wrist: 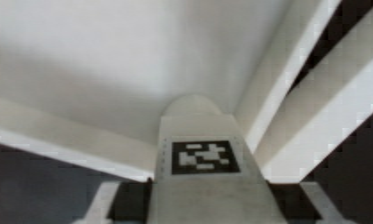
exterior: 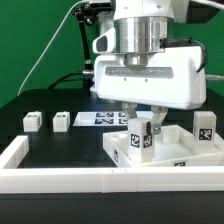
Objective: Assemble square table
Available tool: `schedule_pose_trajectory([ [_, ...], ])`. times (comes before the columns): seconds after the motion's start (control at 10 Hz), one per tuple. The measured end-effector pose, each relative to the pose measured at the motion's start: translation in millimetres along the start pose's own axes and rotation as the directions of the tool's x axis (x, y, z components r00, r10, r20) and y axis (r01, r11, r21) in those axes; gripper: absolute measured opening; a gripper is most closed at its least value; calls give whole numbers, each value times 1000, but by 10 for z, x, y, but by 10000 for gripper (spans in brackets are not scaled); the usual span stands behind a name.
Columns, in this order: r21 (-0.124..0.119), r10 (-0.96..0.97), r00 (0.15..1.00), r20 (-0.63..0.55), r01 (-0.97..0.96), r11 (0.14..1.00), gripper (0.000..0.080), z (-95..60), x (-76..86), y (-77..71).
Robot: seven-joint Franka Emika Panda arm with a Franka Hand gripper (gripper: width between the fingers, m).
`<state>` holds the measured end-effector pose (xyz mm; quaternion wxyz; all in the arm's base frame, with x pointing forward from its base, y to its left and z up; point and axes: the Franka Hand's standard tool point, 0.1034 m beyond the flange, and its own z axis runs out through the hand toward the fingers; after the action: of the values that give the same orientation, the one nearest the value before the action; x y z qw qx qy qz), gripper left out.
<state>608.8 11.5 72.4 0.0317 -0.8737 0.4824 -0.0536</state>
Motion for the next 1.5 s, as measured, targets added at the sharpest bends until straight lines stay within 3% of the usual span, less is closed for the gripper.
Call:
schedule_pose_trajectory([
  [0.2,8,150,989,14,-150,989,291,-2,11,2],
  [0.5,10,185,983,17,-185,983,291,-2,15,3],
  [0.6,10,180,984,17,-180,984,374,-1,14,2],
  [0.7,11,138,990,17,-138,990,523,-1,14,3],
  [0.8,11,85,996,16,-85,996,523,-1,14,2],
  [0.9,12,17,1000,16,-17,1000,628,0,5,-3],
  [1.2,19,-304,953,7,304,953,645,-5,19,-5],
  [1.5,19,-631,776,-3,631,775,649,-8,32,-4],
])
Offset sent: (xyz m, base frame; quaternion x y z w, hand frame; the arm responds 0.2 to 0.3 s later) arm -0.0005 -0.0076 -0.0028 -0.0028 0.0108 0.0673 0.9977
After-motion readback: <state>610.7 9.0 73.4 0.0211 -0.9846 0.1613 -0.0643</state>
